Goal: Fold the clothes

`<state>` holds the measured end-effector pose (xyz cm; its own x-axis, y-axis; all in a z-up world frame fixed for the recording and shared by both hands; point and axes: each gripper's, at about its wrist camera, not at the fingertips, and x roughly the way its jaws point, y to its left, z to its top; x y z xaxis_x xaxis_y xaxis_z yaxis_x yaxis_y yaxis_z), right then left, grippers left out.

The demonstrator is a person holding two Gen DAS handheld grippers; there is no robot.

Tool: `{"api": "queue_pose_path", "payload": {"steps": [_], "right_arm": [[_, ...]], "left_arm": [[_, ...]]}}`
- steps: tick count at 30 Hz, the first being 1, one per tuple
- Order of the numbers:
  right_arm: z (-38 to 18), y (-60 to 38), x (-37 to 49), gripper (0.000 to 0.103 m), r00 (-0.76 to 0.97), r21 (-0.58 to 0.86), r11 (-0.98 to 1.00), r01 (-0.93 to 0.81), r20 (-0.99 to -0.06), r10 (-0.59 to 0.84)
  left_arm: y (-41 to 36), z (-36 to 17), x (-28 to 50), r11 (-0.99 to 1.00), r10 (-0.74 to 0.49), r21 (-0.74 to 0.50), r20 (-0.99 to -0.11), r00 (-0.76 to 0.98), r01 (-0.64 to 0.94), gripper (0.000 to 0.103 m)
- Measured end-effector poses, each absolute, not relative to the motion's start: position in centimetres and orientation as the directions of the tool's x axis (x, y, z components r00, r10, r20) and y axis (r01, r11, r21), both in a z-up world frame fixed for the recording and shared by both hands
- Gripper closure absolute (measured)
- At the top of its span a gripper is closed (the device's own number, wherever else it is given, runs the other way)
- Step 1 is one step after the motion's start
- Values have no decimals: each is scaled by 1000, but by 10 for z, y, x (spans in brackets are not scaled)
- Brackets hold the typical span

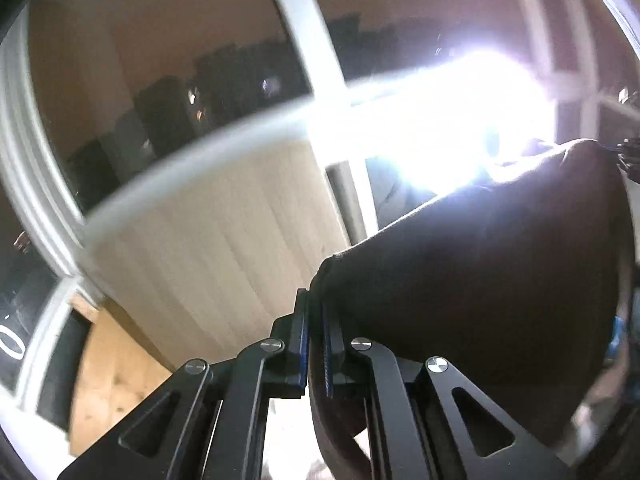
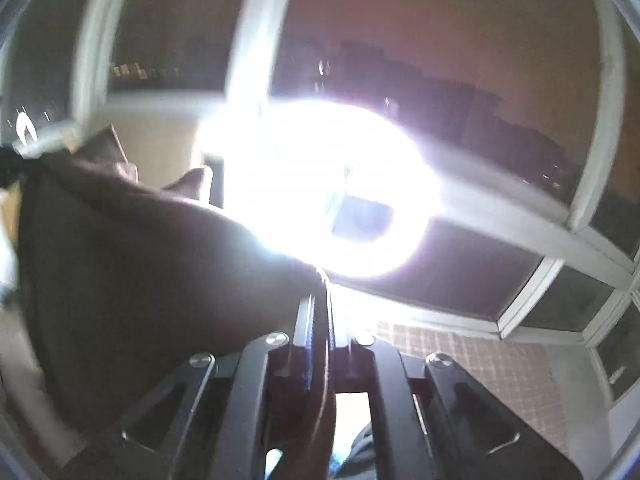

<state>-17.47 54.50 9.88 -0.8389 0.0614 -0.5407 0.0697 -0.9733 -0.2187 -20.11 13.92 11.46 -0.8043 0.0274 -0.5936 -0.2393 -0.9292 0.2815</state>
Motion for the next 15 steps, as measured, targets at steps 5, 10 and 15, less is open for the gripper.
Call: {"api": "queue_pose_path", "payload": {"steps": [5,10,15], "right_arm": [[-50,533,-309,98,-667,-263,-963,53,-727,162],[-132,524,-367,89,-494,-344,-937,67,-827,268],[-56,547,-322,75,-530,-235,-971,36,-828,181]], "left_arm": [[174,-35,-323,-926,-98,305,-762,-640,-222,96],[181,-103,-373,-944,-124,254,-866,-485,-212,95],[145,-39,-313,-949,-22,192,-832,-554,-249,95]]}}
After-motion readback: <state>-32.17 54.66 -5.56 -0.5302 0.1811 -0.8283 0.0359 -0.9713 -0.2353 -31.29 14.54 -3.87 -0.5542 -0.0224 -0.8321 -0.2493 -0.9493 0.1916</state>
